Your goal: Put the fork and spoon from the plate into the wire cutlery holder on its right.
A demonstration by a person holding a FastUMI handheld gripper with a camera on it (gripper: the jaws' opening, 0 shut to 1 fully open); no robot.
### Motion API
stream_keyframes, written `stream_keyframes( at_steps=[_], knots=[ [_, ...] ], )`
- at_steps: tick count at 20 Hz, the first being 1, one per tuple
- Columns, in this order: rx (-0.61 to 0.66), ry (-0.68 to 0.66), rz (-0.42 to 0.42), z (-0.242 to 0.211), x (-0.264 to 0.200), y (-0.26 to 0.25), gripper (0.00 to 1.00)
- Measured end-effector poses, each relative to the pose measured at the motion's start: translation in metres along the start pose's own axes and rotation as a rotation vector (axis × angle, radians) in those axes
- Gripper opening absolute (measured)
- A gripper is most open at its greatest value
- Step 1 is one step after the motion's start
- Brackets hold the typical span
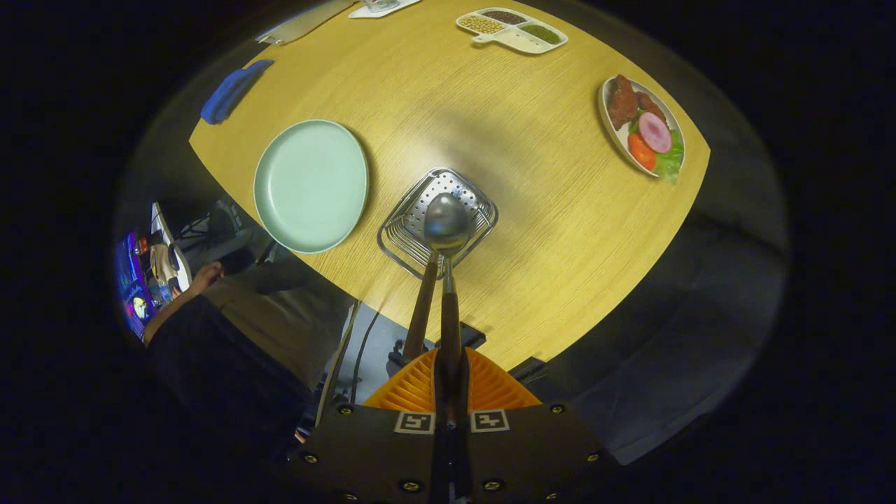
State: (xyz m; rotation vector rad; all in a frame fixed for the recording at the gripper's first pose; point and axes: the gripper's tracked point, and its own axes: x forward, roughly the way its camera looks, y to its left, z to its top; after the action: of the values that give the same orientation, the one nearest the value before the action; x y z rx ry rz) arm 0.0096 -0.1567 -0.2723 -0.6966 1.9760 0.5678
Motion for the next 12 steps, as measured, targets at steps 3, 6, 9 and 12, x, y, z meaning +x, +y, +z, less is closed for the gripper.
stream_keyframes(
  at_steps=[3, 6, 9, 12],
  knots=[
    [-0.025, 0.027, -0.009, 0.008, 0.007, -0.003, 0.04],
    [-0.042, 0.049, -0.014, 0.016, 0.012, -0.006, 0.04],
    [-0.053, 0.071, -0.017, 0.023, 0.019, -0.011, 0.04],
    [-0.040, 0.066, -0.007, 0.028, 0.021, -0.012, 0.06]
  ],
)
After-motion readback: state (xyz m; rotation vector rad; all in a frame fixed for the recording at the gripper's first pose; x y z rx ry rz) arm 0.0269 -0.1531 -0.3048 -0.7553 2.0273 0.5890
